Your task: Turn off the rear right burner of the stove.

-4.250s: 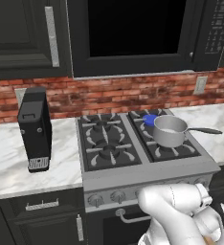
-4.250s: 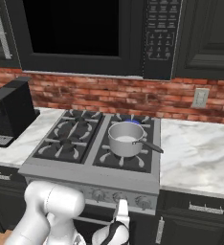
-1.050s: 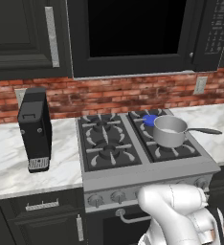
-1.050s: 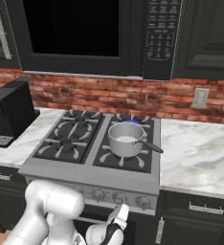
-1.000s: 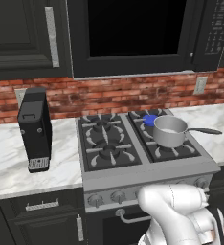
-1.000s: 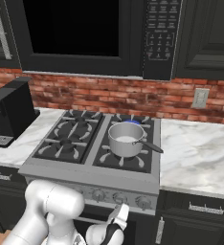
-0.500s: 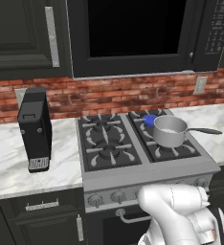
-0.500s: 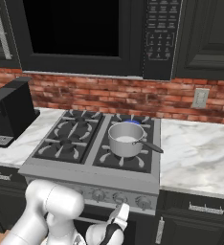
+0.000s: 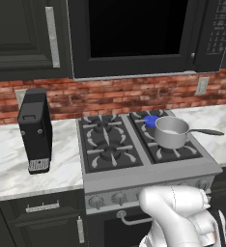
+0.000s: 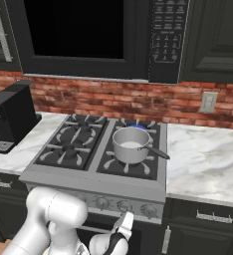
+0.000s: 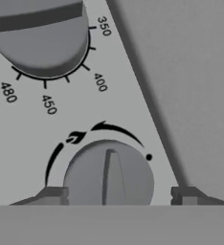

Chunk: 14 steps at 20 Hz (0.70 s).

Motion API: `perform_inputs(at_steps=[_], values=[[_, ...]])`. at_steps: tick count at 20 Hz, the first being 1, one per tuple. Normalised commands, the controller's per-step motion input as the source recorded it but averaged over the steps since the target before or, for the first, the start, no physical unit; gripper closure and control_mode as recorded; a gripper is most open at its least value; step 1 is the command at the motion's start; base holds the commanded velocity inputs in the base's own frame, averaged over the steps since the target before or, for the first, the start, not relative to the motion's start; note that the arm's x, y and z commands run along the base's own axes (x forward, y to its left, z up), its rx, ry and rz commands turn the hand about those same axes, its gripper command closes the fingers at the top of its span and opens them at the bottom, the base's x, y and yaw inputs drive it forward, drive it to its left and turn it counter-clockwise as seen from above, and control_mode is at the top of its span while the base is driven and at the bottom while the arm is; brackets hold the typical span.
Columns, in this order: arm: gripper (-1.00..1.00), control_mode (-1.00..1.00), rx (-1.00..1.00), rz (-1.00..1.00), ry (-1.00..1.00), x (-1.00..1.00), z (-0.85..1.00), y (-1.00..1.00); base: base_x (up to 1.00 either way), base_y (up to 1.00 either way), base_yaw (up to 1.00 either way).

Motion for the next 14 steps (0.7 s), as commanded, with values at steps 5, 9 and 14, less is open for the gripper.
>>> perform_inputs(at_steps=[5, 9, 14], values=[[-1.00, -1.00, -0.13, 0.00, 0.00, 0.29, 0.02, 0.18, 0.00, 0.00, 0.00], [-1.00, -1.00, -0.16, 0.00, 0.00, 0.29, 0.16, 0.14, 0.00, 0.00, 0.00], [-1.00, -1.00, -0.16, 0.00, 0.00, 0.14, 0.25, 0.05, 0.00, 0.00, 0.00]])
